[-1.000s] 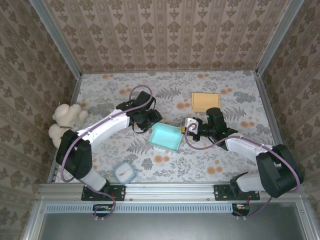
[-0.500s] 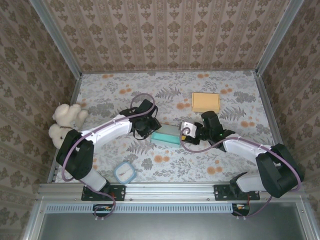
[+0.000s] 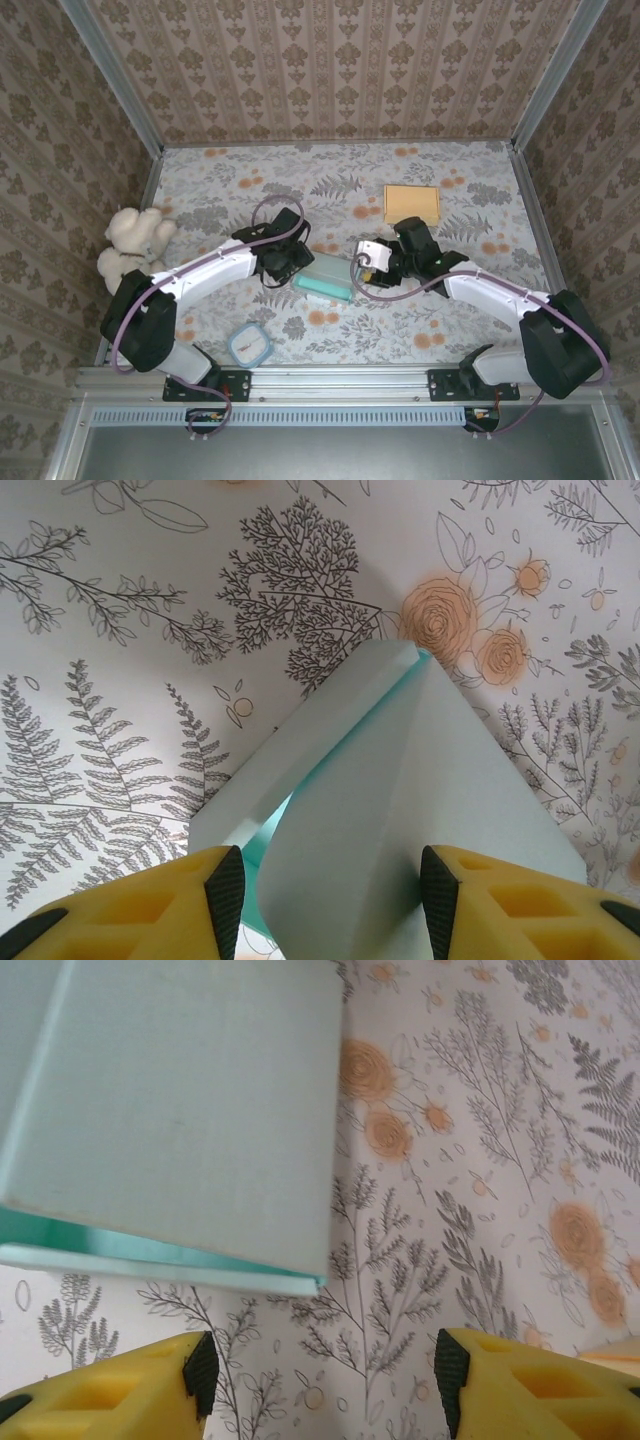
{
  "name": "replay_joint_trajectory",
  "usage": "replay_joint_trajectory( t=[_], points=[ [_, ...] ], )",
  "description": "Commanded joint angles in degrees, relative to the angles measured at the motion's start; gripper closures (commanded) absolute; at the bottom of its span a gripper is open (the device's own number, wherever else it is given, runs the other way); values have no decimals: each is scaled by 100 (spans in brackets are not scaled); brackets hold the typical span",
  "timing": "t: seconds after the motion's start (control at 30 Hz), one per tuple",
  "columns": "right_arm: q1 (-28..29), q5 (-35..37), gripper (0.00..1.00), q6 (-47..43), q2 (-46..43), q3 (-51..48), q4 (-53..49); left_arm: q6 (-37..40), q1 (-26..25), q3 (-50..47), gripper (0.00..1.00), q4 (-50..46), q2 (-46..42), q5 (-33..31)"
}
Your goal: Fold the paper box
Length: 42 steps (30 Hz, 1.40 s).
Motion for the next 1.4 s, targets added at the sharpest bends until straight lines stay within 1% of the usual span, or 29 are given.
replay_joint_trajectory(
  t=[0.0,0.07,0.1,0.13,0.17,0.23,0.27,0.3,0.33,0.37,0.43,0.5,0.53,0.57,0.63,0.73,0.9,1.03,1.17,1.37],
  points=[
    [18,447,36,617,-71,-1,-47,-182,-46,-127,48,-146,-90,-232],
    [28,528,35,1251,-132,-248,705,-200,-50,-127,48,-119,-91,-295],
    [35,585,34,1479,-137,-296,919,-208,-44,-114,48,-119,-98,-318],
    [72,705,3,1711,-146,-315,1059,-212,-48,-122,48,-116,-98,-323],
    [103,912,0,1942,-147,-303,1131,-215,-50,-136,48,-110,-91,-323],
    [212,1302,0,2363,-174,-213,1054,-200,-60,-179,48,-78,-82,-292],
    [282,1596,0,2737,-213,-179,1066,-199,-57,-201,48,-55,-77,-295],
    [348,1911,0,3195,-254,-135,1077,-204,-61,-218,48,-36,-72,-288],
    [378,2330,0,3998,-311,-15,925,-205,-55,-220,48,-18,-74,-287],
    [367,2667,0,4892,-334,237,462,-198,-60,-241,48,11,-78,-287],
    [301,2763,0,5958,-260,768,-604,-200,-81,-252,48,22,-91,-288],
    [292,3097,0,7062,-129,1129,-1395,-191,-110,-282,48,30,-99,-305],
    [284,3201,0,7528,-67,1272,-1757,-195,-129,-314,48,47,-120,-320],
    [282,3040,0,7745,-33,1331,-1909,-195,-155,-345,48,71,-134,-342],
    [374,2705,0,8018,-115,1190,-1765,-213,-190,-426,48,108,-167,-394],
    [804,2685,0,8440,-397,747,-1187,-235,-210,-543,48,136,-220,-489],
    [1373,2715,0,8953,-474,481,-916,-231,-229,-663,48,175,-288,-599],
    [1761,2847,1,9092,-226,331,-721,-222,-259,-736,47,221,-293,-602],
    [2019,2790,3,9175,187,280,-457,-222,-270,-781,44,208,-300,-698],
    [2116,2953,3,9160,616,182,-416,-217,-270,-884,38,106,-346,-878]
  ],
)
